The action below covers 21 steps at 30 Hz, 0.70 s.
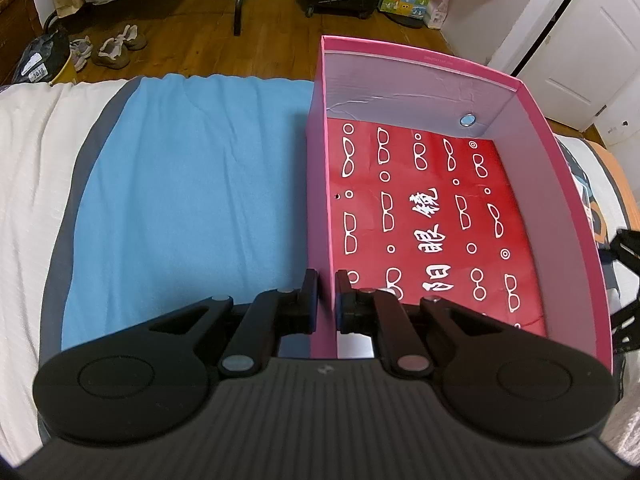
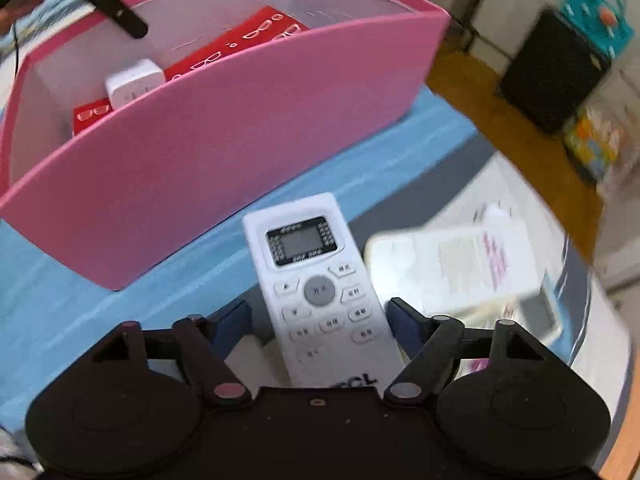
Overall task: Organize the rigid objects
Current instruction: 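Grasp the white remote with the right gripper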
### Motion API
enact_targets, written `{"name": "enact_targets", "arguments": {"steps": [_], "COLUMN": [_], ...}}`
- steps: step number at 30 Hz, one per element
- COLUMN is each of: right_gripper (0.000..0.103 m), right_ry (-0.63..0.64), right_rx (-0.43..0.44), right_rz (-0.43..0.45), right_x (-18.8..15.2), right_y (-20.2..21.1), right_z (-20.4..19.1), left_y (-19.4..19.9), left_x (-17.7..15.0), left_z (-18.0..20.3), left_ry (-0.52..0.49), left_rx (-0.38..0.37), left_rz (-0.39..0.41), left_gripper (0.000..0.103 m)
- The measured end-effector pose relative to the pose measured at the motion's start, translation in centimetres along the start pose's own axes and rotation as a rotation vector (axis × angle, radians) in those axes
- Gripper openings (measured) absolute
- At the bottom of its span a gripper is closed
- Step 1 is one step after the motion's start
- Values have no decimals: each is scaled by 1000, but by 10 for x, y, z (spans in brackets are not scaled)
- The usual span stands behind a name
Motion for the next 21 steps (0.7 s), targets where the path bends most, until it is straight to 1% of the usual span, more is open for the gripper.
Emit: {"name": "enact_targets", "arguments": {"steps": [2, 4, 6, 11, 12, 13, 15, 17, 21], "right_gripper": [68, 64, 63, 69, 68, 61, 61, 61, 61], "right_ry": [-28, -84, -80, 5, 12, 12, -2, -43, -113], "right_rx": [-15, 16, 27, -42, -56, -62, -53, -41, -77], "right_rz": [-15, -14, -5, 37, 49, 56, 63, 62, 60], "right_x": [-2, 0, 2, 12, 16, 18, 21, 20, 21], "right_y": [4, 6, 4, -6, -7, -6, -3, 0, 5], "right_z": [0, 0, -3, -10, -10, -11, -14, -15, -10], "left_y": [0, 0, 0, 0, 0, 0, 0, 0, 0], "left_x": [0, 0, 0, 0, 0, 0, 0, 0, 0], "left_z": [0, 1, 1, 1, 1, 1, 0, 0, 0], "left_ry": [-3, -5, -1, 1, 2, 3, 4, 4, 4], "left_rx": [2, 3, 2, 2, 1, 1, 1, -1, -1], "left_rz": [1, 2, 1, 1, 1, 1, 1, 1, 2], "left_gripper": [7, 7, 7, 7, 7, 7, 7, 7, 8]}}
Point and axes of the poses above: each gripper's, at about its wrist camera, not at the fingertips, and y roughly against the way its jaws point, z to its right, x to its top, the point moved 9 cm from there along -y, roughly the way its jaws point, and after that the axes turned 4 degrees about y, right-handed, at the moved point
